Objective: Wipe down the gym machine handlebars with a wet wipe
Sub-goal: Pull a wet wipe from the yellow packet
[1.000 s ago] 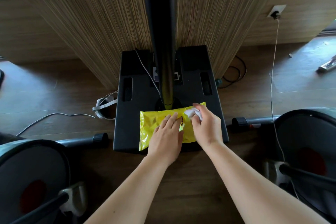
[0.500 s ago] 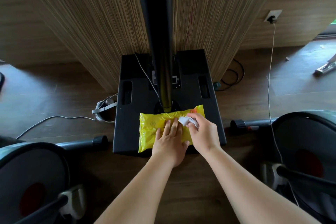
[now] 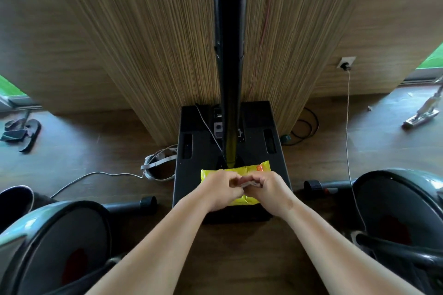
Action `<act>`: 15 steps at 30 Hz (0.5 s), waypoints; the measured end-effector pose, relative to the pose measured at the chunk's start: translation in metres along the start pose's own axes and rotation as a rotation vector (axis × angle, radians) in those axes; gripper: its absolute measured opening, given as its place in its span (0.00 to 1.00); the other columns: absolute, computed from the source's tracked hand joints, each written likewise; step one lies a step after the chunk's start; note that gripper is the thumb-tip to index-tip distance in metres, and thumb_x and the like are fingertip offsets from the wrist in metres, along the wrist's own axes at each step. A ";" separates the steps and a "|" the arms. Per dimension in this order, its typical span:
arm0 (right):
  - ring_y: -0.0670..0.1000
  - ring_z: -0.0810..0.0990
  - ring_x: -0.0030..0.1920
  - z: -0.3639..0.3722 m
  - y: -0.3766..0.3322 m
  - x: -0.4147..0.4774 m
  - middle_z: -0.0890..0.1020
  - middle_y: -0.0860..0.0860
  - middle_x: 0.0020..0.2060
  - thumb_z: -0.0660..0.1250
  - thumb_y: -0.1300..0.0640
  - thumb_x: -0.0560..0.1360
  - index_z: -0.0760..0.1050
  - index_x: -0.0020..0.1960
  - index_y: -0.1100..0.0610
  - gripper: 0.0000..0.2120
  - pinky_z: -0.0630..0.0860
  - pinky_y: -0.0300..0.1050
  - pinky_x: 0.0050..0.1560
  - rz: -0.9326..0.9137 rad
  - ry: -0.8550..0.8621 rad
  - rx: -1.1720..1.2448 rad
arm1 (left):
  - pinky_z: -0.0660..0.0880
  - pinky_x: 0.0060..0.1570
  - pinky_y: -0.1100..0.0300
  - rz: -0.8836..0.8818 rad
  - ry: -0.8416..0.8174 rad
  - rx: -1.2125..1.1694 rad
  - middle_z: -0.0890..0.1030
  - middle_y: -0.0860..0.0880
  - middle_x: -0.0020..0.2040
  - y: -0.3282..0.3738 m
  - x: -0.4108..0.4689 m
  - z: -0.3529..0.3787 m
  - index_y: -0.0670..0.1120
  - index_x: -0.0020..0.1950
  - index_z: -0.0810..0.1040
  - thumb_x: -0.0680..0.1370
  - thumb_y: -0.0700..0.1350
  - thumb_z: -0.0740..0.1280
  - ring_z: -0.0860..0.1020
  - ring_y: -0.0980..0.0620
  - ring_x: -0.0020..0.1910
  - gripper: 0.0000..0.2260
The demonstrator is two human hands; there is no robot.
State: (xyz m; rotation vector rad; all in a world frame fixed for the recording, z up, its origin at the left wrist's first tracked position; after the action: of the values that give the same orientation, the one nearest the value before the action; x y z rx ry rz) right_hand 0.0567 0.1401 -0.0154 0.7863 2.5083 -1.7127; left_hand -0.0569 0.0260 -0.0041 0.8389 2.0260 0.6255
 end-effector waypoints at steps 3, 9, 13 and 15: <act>0.35 0.85 0.51 -0.006 -0.032 -0.020 0.89 0.41 0.47 0.72 0.63 0.79 0.88 0.56 0.48 0.12 0.79 0.30 0.51 -0.004 -0.014 -0.007 | 0.78 0.40 0.54 0.057 0.051 0.049 0.85 0.48 0.42 0.012 -0.030 -0.019 0.51 0.51 0.87 0.78 0.50 0.73 0.81 0.51 0.38 0.06; 0.40 0.82 0.37 -0.017 -0.091 -0.068 0.85 0.41 0.33 0.73 0.56 0.79 0.87 0.45 0.44 0.09 0.78 0.41 0.41 -0.031 0.242 -0.068 | 0.73 0.29 0.59 0.009 0.250 -0.052 0.82 0.51 0.29 0.032 -0.093 -0.044 0.51 0.35 0.86 0.77 0.53 0.75 0.76 0.55 0.27 0.12; 0.32 0.84 0.50 -0.003 -0.125 -0.100 0.88 0.40 0.49 0.71 0.60 0.80 0.87 0.60 0.54 0.10 0.73 0.23 0.52 -0.156 0.427 -0.191 | 0.71 0.27 0.62 -0.052 0.358 -0.216 0.78 0.51 0.26 0.051 -0.129 -0.045 0.45 0.33 0.85 0.78 0.53 0.72 0.74 0.54 0.26 0.17; 0.45 0.86 0.61 0.008 -0.136 -0.112 0.88 0.49 0.59 0.68 0.58 0.83 0.80 0.70 0.58 0.16 0.72 0.27 0.60 -0.214 0.424 -0.288 | 0.75 0.28 0.62 -0.109 0.364 -0.311 0.81 0.50 0.28 0.058 -0.143 -0.043 0.44 0.34 0.85 0.80 0.53 0.69 0.77 0.53 0.28 0.19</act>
State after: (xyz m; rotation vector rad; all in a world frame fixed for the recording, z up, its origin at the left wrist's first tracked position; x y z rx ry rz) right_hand 0.0979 0.0511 0.1308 0.9690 3.1287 -1.2862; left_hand -0.0126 -0.0485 0.1314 0.4494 2.1977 1.0585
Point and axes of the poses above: each hand's wrist, its own x-axis towards the middle knuckle, its own z-axis out of the palm, y = z × x, the point moved 4 cm from there along x, towards the middle knuckle
